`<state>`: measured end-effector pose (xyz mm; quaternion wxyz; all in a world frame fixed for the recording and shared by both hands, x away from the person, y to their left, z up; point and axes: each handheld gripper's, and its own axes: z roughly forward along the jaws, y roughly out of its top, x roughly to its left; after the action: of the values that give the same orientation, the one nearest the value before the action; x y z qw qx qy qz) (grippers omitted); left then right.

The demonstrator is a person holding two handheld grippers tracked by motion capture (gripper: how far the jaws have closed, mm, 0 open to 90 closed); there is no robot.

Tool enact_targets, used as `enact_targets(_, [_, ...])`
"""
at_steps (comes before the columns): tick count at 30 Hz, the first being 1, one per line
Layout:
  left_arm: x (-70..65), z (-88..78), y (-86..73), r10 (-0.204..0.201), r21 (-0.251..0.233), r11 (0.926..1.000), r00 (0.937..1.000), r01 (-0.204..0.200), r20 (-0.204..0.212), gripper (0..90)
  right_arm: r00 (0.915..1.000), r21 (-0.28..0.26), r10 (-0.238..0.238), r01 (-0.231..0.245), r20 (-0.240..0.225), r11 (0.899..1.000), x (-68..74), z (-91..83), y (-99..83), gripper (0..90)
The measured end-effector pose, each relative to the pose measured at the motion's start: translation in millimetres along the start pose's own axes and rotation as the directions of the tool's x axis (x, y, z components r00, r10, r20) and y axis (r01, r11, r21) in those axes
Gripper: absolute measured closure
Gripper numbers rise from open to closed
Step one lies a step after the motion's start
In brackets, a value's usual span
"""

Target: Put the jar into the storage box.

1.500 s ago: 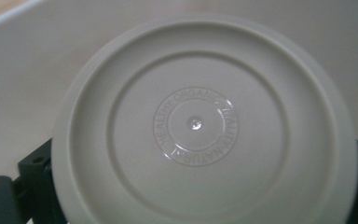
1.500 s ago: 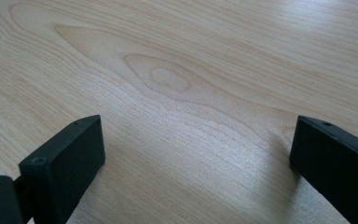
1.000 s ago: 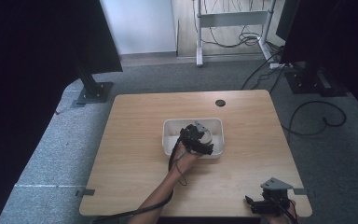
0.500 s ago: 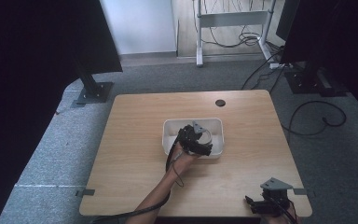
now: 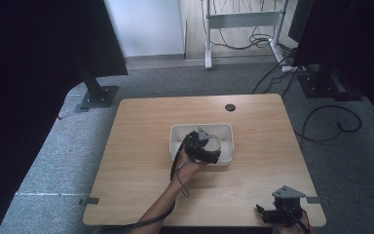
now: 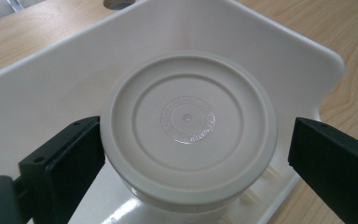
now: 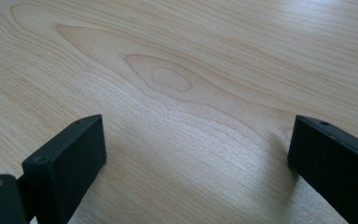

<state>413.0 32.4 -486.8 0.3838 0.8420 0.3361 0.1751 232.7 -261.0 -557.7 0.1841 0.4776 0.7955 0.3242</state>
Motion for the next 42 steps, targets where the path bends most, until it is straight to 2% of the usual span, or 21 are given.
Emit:
enact_targets(6, [-2.5, -10.1, 1.5, 0.021, -0.031, 0.9993, 0.9998, -0.02, 0.004, 3.7, 1.0, 0.001, 0.0, 0.0, 0.0, 1.0, 0.2, 0.1, 0.1, 3.7])
enact_targets(13, [-5.2, -17.2, 2.2, 0.036, -0.044, 0.9984, 0.9992, -0.035, 0.016, 4.8, 1.0, 0.001, 0.0, 0.0, 0.0, 1.0, 0.2, 0.1, 0.1, 3.7])
enact_targets(30, [-2.6, -30.2, -3.4, 0.032, -0.066, 0.9973, 0.9993, -0.031, 0.018, 4.5, 1.0, 0.002, 0.0, 0.0, 0.0, 1.0, 0.3, 0.2, 0.2, 3.6])
enact_targets(42, [1.2, -43.3, -12.2, 0.032, -0.079, 0.9964, 0.9987, -0.029, 0.04, 4.5, 1.0, 0.003, 0.001, -0.001, 0.001, 1.0, 0.3, 0.2, 0.3, 3.3])
